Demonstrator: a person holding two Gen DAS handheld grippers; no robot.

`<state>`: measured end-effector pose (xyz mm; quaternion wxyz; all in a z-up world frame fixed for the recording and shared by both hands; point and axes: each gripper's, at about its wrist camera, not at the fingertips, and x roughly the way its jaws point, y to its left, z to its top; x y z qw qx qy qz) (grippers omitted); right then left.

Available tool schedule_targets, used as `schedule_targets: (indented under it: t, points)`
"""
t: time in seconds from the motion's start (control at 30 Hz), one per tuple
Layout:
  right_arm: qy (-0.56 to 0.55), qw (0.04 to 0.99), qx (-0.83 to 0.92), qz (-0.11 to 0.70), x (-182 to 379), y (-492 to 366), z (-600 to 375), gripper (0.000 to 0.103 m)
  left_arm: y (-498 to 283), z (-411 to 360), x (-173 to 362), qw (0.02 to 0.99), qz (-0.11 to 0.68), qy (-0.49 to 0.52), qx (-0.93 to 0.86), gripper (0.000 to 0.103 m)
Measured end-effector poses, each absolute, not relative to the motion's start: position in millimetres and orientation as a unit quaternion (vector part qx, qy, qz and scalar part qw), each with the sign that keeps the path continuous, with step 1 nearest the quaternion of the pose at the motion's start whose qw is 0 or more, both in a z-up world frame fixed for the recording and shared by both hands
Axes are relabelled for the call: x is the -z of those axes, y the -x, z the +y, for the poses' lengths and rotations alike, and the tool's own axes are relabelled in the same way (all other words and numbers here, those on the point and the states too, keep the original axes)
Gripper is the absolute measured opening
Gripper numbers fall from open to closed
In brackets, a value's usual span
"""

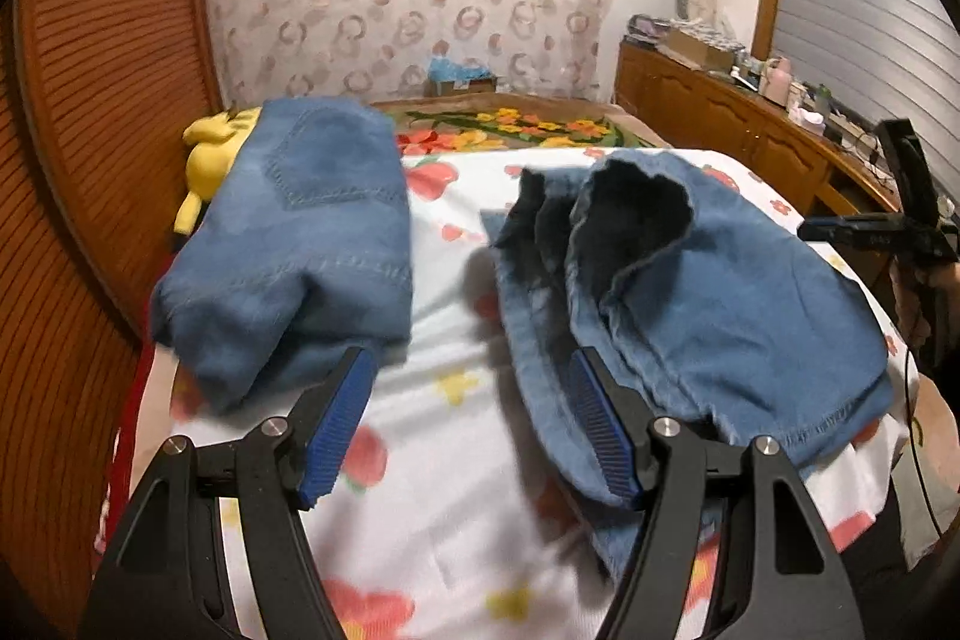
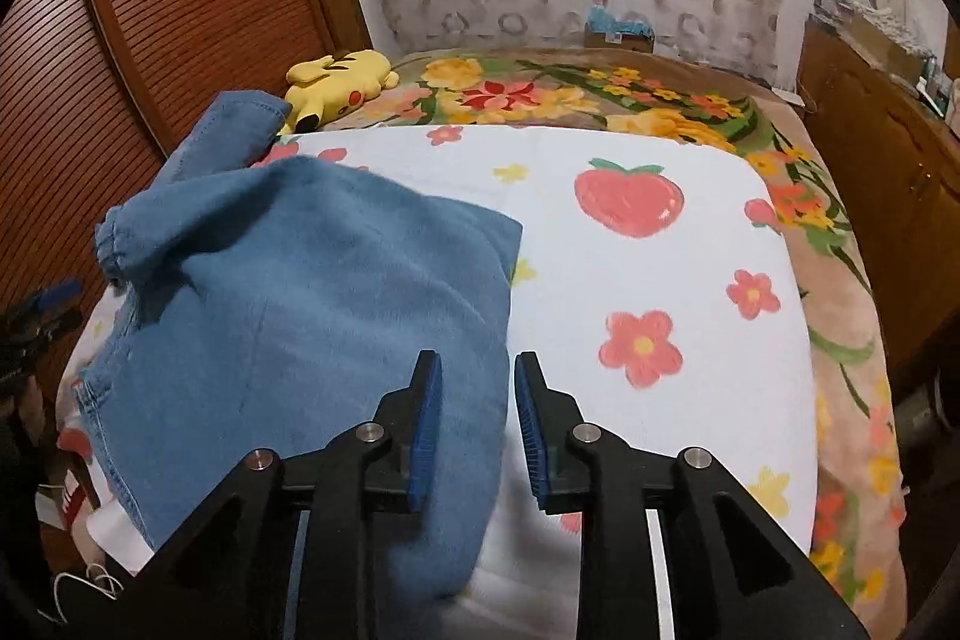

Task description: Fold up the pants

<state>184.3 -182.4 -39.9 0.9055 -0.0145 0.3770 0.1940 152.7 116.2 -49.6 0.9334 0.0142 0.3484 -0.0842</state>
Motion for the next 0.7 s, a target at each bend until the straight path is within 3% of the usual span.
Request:
schedule_targets:
  t: [0.23,0.7]
  points:
    - [0.034,0.905,-0.201,0.373,40.0,-154.6,-184.2,0.026,-181.8,98.5,60.9,0.931,0.346,-0.024,0.117,0.069]
    - [0.055,0.899,-0.202,0.384,51.3,-139.2,-175.8,0.026,-160.5,103.7,93.7,0.916,0.384,0.005,0.118,0.069]
